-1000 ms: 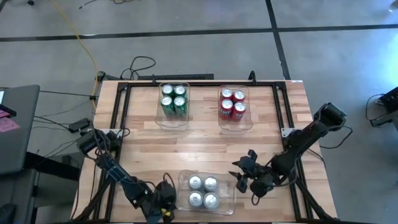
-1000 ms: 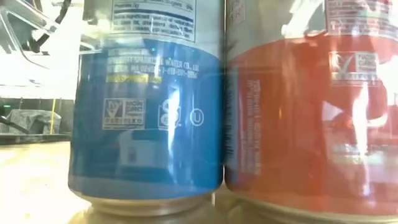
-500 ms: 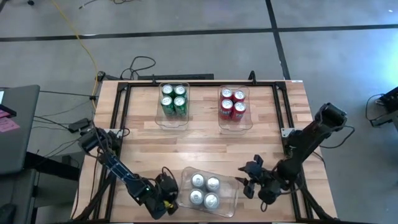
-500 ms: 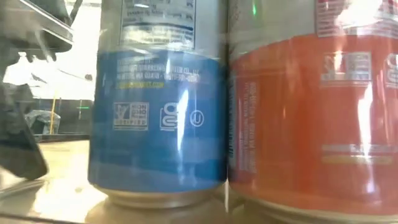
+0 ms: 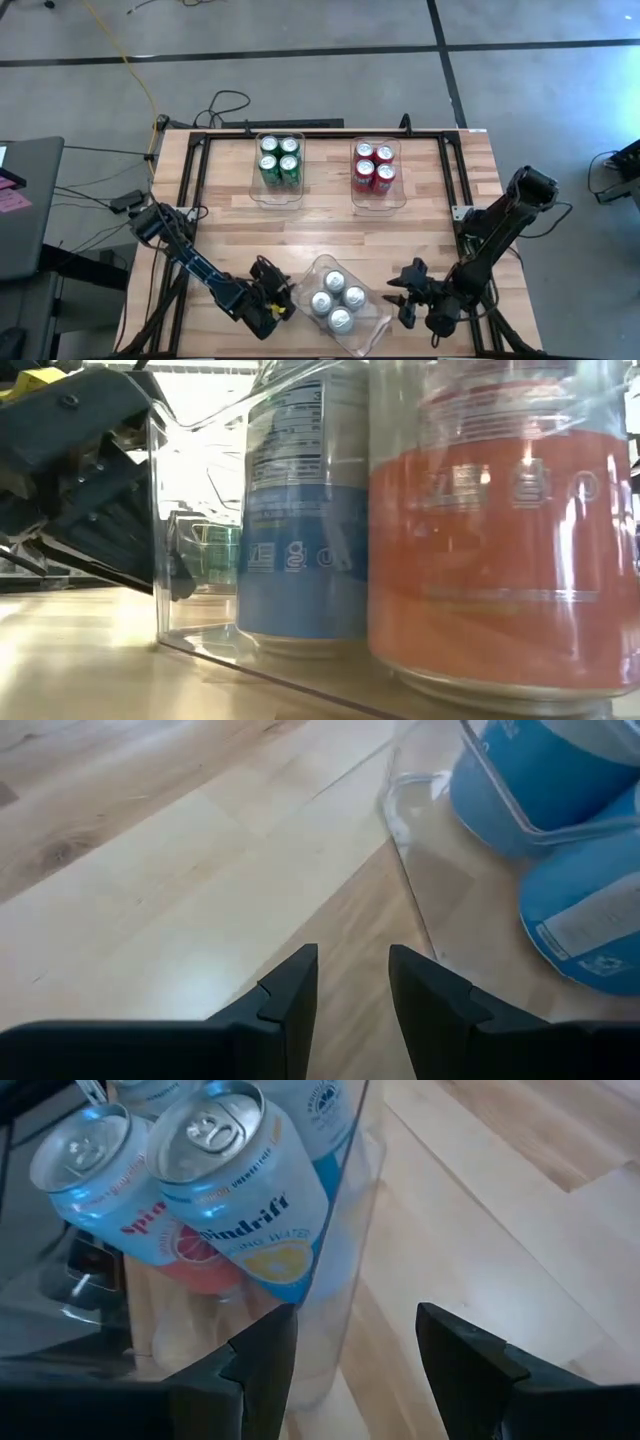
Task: Sort soda cans
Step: Move the bottom transparent bin between the top left and top right transparent bins
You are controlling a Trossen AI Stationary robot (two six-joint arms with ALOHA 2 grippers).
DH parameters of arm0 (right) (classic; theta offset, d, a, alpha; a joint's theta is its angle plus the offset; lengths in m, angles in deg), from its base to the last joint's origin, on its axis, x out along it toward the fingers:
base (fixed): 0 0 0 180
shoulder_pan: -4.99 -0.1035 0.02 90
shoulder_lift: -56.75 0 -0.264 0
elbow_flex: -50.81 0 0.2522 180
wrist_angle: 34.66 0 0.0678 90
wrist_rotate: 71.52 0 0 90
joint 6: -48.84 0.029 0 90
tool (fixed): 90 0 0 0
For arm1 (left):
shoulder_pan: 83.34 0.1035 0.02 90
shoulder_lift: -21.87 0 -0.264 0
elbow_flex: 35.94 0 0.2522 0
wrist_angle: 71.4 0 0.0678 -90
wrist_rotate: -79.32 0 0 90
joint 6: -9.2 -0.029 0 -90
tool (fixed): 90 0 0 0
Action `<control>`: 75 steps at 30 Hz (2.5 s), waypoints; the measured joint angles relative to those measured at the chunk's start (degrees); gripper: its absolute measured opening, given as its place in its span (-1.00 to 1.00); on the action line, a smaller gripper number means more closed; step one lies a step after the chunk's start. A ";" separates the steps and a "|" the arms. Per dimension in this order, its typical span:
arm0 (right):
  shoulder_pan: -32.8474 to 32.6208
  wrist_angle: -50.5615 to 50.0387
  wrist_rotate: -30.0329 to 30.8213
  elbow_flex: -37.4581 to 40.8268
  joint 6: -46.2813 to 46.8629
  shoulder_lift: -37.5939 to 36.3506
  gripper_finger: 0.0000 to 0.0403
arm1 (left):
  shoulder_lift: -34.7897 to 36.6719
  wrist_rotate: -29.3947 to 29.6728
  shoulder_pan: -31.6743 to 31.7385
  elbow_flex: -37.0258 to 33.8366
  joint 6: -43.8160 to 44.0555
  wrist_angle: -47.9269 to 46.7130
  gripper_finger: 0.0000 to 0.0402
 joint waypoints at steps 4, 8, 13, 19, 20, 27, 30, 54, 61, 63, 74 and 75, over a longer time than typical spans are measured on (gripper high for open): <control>-0.20 1.70 0.31 0.00 0.19 0.00 0.12 | 1.65 -0.80 -0.83 0.02 0.01 -0.44 -0.39; -1.27 3.18 0.70 -0.02 0.17 0.00 0.12 | 5.56 -0.88 -3.80 0.06 -0.62 -0.99 -0.39; -2.71 4.92 2.72 -0.02 -2.64 -0.04 0.12 | 10.31 1.72 -8.52 0.09 -3.92 1.08 -0.39; -1.63 5.02 0.79 -0.02 -3.68 -0.04 0.12 | 8.98 1.73 -10.49 0.13 -11.10 12.12 -0.39; -1.79 4.78 0.60 -0.02 -3.26 -0.04 0.12 | 8.10 1.63 -10.47 0.15 -11.67 13.61 -0.39; -3.35 5.70 0.13 -0.02 -0.09 -0.04 0.12 | 3.56 1.22 -8.87 0.13 -10.86 14.97 -0.39; -3.29 7.12 0.11 -0.02 -0.28 -0.04 0.12 | 2.78 0.85 -7.34 0.11 -10.18 14.82 -0.39; -10.22 -8.79 -3.32 -0.04 6.58 -5.18 0.12 | 6.91 0.35 8.80 0.11 -22.82 7.45 -0.39; -12.35 -7.56 -9.08 -0.02 8.13 -1.94 0.12 | 14.18 4.17 4.56 0.11 -22.77 4.43 -0.39; -12.71 -4.38 -9.31 -0.02 7.53 0.04 0.12 | 14.78 4.16 2.86 0.11 -23.48 6.00 -0.39; -8.92 21.40 -9.27 -0.02 -3.56 14.63 0.01 | 14.71 3.30 -2.78 0.09 -17.54 3.84 -0.39; -8.32 22.64 -9.28 -0.02 -4.41 15.40 -0.03 | 14.71 3.36 -3.13 0.09 -17.51 3.86 -0.39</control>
